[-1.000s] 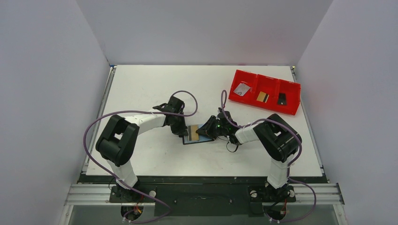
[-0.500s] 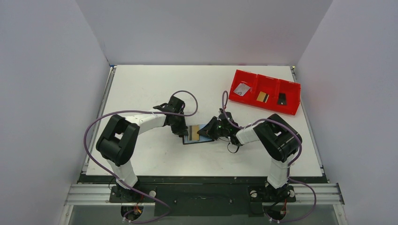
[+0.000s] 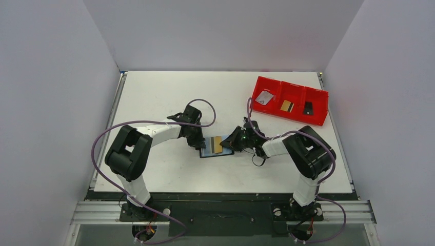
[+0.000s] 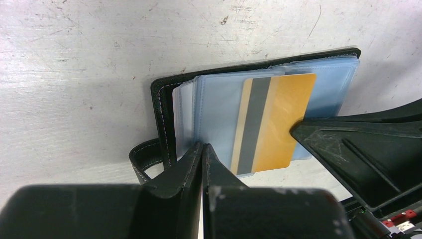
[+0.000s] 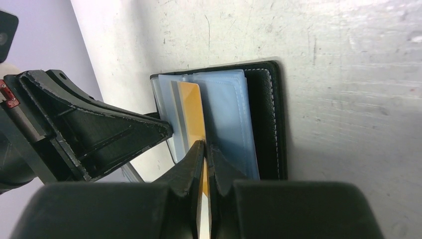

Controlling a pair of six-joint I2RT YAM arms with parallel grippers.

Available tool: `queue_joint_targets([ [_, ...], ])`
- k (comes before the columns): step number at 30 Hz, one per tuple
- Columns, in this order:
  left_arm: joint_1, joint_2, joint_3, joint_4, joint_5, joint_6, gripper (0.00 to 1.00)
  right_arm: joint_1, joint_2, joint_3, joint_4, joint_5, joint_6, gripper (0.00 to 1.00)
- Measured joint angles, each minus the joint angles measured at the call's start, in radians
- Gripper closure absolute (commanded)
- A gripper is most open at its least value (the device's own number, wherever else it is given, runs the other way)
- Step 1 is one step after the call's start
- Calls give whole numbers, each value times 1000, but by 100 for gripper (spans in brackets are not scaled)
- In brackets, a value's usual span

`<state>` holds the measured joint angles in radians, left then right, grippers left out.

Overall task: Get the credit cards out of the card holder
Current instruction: Remove the credit card from the card holder, then place the credit card in the storage box.

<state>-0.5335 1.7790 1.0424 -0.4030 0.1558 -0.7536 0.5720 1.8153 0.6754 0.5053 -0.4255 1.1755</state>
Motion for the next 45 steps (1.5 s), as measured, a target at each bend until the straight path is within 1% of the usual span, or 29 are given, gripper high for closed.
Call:
queue_joint_targets([
  [17, 0, -2, 4, -5, 0, 4, 100, -32, -119, -2, -148, 16, -97, 100],
  [23, -7, -2, 25, -38, -22, 17, 100, -41, -151, -2, -187, 18, -114, 100],
  [26, -9, -2, 45, -64, -40, 32, 91, -43, -162, -2, -201, 18, -118, 100],
  [29, -9, -2, 77, -86, -45, 42, 78, -43, -179, -2, -223, 18, -119, 100],
  [30, -9, -3, 85, -88, -43, 43, 76, -43, -188, -2, -229, 18, -119, 100],
  [31, -9, -6, 93, -89, -40, 46, 68, -44, -198, -2, -235, 17, -120, 100],
  [33, -9, -22, 100, -87, -22, 48, 63, -48, -220, -2, -244, 15, -120, 100],
  [35, -8, -46, 100, -85, 9, 42, 60, -55, -246, -2, -249, 7, -120, 100],
  [38, -1, -83, 99, -61, 72, 28, 59, -67, -286, 0, -253, -16, -114, 100],
  [45, 73, -174, 43, 109, 272, -53, 58, -83, -353, 6, -230, -100, -64, 100],
])
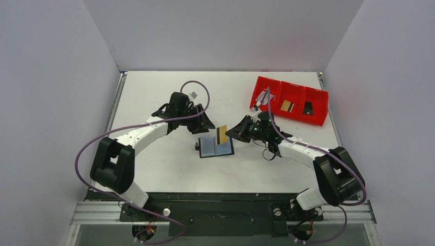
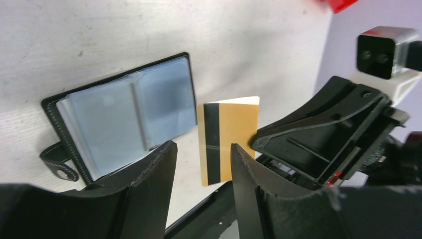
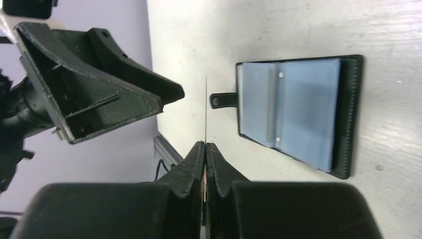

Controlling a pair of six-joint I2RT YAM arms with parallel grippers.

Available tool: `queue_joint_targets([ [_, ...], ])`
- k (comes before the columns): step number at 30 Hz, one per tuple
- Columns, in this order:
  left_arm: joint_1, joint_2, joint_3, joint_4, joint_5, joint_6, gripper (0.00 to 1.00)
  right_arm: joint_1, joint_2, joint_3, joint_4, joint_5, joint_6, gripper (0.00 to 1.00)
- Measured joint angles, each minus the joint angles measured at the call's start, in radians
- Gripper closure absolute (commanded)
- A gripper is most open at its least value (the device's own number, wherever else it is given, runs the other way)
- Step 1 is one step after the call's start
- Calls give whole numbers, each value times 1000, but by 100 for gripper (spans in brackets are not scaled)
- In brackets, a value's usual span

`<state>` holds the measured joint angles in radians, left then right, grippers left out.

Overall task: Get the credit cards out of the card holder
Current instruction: Place the credit card in the storage box.

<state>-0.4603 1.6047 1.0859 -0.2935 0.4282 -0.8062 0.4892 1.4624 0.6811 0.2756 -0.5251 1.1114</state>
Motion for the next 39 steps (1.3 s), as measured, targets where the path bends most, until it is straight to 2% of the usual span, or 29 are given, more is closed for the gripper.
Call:
queue_joint_targets([
  [8, 35, -22, -23, 121, 127, -68, 58, -13, -38, 3, 53, -69, 68, 100],
  [15, 37, -24, -56, 180, 183, -109, 58, -13, -47, 3, 95, -97, 116, 100],
  [17, 38, -24, -62, 194, 193, -119, 61, -13, -47, 3, 102, -103, 127, 100],
  [19, 38, -24, -71, 220, 206, -137, 67, -13, -47, 3, 109, -109, 135, 100],
  [21, 39, -24, -85, 257, 224, -161, 76, -13, -47, 4, 117, -112, 140, 100],
  [23, 39, -24, -101, 300, 240, -188, 88, -13, -47, 5, 121, -113, 143, 100],
  [24, 39, -24, -110, 322, 243, -203, 98, -13, -47, 5, 121, -116, 143, 100],
  [25, 40, -24, -119, 343, 250, -217, 100, -13, -47, 5, 118, -116, 143, 98],
  [26, 49, -24, -128, 369, 262, -238, 100, -14, -47, 5, 113, -114, 142, 87],
  [27, 53, -24, -134, 398, 276, -259, 100, -16, -47, 5, 103, -113, 141, 80],
  [28, 54, -24, -138, 421, 285, -274, 100, -17, -47, 5, 97, -113, 144, 67],
  [30, 51, -24, -150, 475, 298, -311, 100, -16, -47, 5, 98, -115, 145, 56],
  [33, 49, -24, -181, 540, 309, -364, 100, -16, -47, 6, 117, -118, 145, 52],
  [39, 49, -24, -233, 681, 313, -486, 100, 2, -47, 6, 171, -119, 167, 59],
])
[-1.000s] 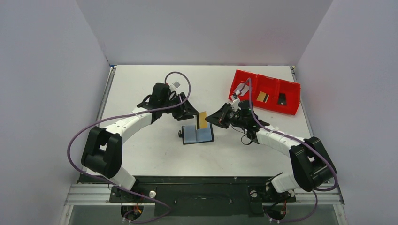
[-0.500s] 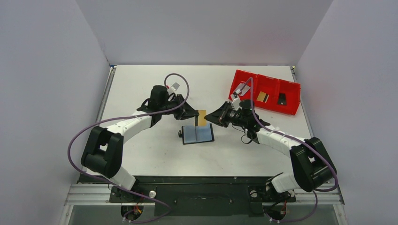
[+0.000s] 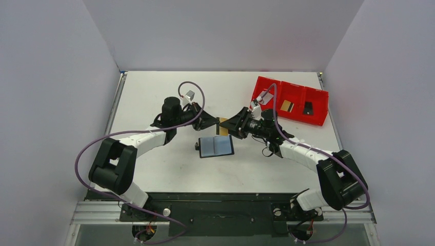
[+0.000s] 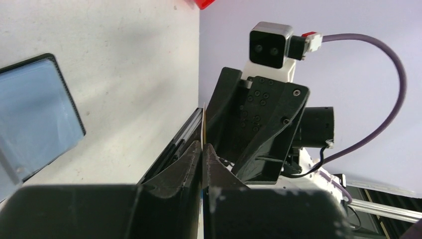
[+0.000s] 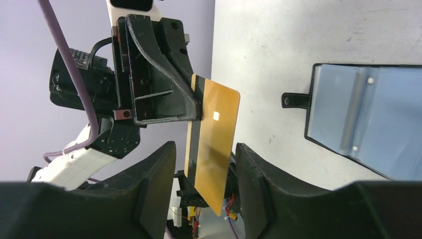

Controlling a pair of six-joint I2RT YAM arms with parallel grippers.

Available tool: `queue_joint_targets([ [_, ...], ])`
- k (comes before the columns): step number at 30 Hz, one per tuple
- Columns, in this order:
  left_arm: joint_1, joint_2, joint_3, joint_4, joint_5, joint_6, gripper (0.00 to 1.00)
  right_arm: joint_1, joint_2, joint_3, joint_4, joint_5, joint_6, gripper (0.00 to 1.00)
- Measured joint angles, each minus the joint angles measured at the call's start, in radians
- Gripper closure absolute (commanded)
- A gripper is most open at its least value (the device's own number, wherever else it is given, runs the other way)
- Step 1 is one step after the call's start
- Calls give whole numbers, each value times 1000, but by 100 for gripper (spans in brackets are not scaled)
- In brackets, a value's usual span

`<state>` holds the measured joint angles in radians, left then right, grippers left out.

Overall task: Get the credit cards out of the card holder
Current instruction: Place the credit card in the storage box.

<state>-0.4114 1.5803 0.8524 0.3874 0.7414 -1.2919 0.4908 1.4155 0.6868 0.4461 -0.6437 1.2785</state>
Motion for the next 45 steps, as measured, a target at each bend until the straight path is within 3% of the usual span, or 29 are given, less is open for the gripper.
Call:
queue_joint_targets([
  [15, 8, 1, -40, 196, -12, -135, 100, 15, -18, -28, 78, 1, 52, 75],
  [20, 10, 6, -42, 216, -15, -146, 100, 15, -35, -33, 82, 1, 56, 100],
  [22, 11, 6, -42, 219, -15, -145, 93, 15, -36, -33, 87, 2, 65, 100],
  [25, 12, 11, -42, 222, -13, -142, 70, 15, -37, -33, 88, 2, 67, 100],
  [27, 12, 12, -42, 212, -11, -134, 66, 14, -40, -33, 77, 8, 58, 100],
  [31, 12, 9, -19, 62, -34, -43, 61, 13, -67, -24, -24, 34, -9, 100],
  [37, 14, -17, 136, -429, -223, 233, 54, 1, -132, 87, -342, 166, -193, 100],
  [45, 15, -79, 181, -699, -344, 441, 49, -71, -153, 241, -683, 388, -407, 100],
])
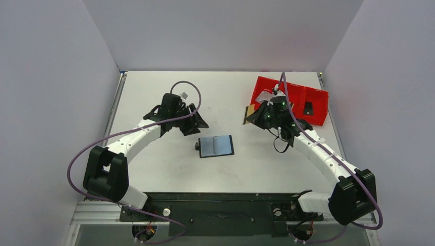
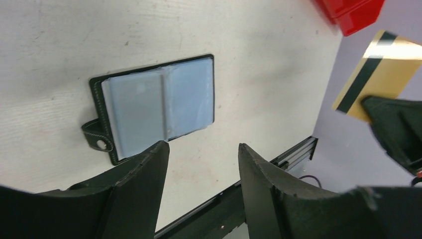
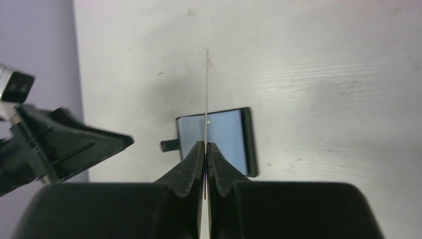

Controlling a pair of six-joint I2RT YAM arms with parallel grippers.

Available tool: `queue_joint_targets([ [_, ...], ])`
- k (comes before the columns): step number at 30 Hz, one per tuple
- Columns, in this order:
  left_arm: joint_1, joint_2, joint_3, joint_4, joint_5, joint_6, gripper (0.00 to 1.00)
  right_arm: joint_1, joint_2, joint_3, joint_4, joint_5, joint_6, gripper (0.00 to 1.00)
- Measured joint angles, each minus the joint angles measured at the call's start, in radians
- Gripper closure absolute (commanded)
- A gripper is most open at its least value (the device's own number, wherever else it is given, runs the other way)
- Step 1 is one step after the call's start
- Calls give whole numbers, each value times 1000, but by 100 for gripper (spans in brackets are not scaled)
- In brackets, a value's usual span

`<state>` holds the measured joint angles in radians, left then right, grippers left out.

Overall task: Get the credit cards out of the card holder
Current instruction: Place the credit card in the storage box.

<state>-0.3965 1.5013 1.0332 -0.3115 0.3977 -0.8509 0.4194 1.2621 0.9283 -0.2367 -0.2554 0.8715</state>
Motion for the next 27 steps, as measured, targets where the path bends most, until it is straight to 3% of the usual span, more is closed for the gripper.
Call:
queue_joint_targets([
  [11, 0, -65, 0, -157, -40, 137, 46, -164, 128, 244, -327, 378, -214, 100],
  [19, 0, -74, 0, -188, -42, 180, 46, -224, 360, 472, -439, 631, -314, 100],
  [27, 0, -101, 0, -194, -42, 199, 46, -257, 636, 731, -521, 771, -404, 100],
])
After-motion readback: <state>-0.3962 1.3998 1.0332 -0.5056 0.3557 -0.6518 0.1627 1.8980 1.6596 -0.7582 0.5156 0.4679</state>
